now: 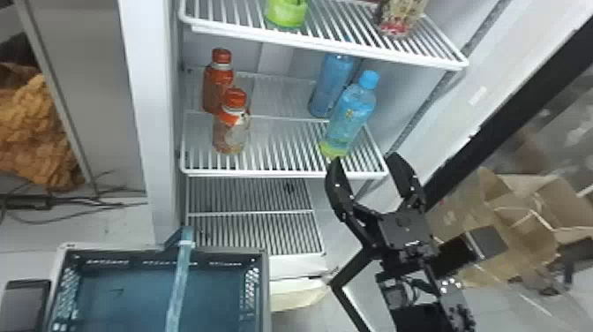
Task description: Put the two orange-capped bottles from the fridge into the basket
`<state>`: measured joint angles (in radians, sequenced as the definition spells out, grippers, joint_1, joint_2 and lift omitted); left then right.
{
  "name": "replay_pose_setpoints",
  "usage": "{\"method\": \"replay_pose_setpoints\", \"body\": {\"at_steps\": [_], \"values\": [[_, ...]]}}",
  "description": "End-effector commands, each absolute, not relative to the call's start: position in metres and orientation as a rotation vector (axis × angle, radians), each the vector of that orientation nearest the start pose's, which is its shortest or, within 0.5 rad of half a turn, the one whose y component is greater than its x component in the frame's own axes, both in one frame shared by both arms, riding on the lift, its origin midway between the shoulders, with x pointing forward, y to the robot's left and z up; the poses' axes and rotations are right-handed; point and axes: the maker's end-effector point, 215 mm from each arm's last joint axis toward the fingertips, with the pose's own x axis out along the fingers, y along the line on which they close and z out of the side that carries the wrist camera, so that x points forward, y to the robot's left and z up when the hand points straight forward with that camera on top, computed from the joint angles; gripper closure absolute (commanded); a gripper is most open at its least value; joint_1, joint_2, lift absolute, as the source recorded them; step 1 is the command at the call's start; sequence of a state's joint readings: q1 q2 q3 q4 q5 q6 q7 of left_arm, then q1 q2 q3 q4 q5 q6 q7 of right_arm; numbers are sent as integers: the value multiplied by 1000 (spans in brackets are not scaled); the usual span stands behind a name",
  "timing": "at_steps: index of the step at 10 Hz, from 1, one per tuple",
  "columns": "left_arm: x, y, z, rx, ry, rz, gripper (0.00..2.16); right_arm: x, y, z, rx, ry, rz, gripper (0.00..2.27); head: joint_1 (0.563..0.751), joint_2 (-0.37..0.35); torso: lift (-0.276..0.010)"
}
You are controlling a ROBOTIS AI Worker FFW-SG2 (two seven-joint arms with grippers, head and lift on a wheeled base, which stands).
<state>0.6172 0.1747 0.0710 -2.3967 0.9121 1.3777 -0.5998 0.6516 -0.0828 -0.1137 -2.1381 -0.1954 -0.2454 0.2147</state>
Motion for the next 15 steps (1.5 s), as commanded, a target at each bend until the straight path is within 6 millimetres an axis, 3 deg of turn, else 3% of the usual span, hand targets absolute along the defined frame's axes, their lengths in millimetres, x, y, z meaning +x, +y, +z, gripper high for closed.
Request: {"method": "replay_pose_setpoints", "body": {"at_steps": [1,7,10,13,15], "values": [[171,0,-353,-849,983,-1131,1202,396,-249,-268,37,-178,154,82,695,-350,-235],[171,0,-353,-849,983,-1131,1202,403,-243,-275,51,-156,168,82,695,-350,-235],[172,0,-351,-849,978,-1134,1202,433,-200,-283,92,-165,261,88,695,-350,-235],[175,-1,-350,-849,969,-1138,1202,462,-154,-312,101,-102,382,84,695,-325,-235],[174,-1,-349,-849,969,-1139,1202,487,-141,-332,86,-73,433,84,695,-281,-235]]}}
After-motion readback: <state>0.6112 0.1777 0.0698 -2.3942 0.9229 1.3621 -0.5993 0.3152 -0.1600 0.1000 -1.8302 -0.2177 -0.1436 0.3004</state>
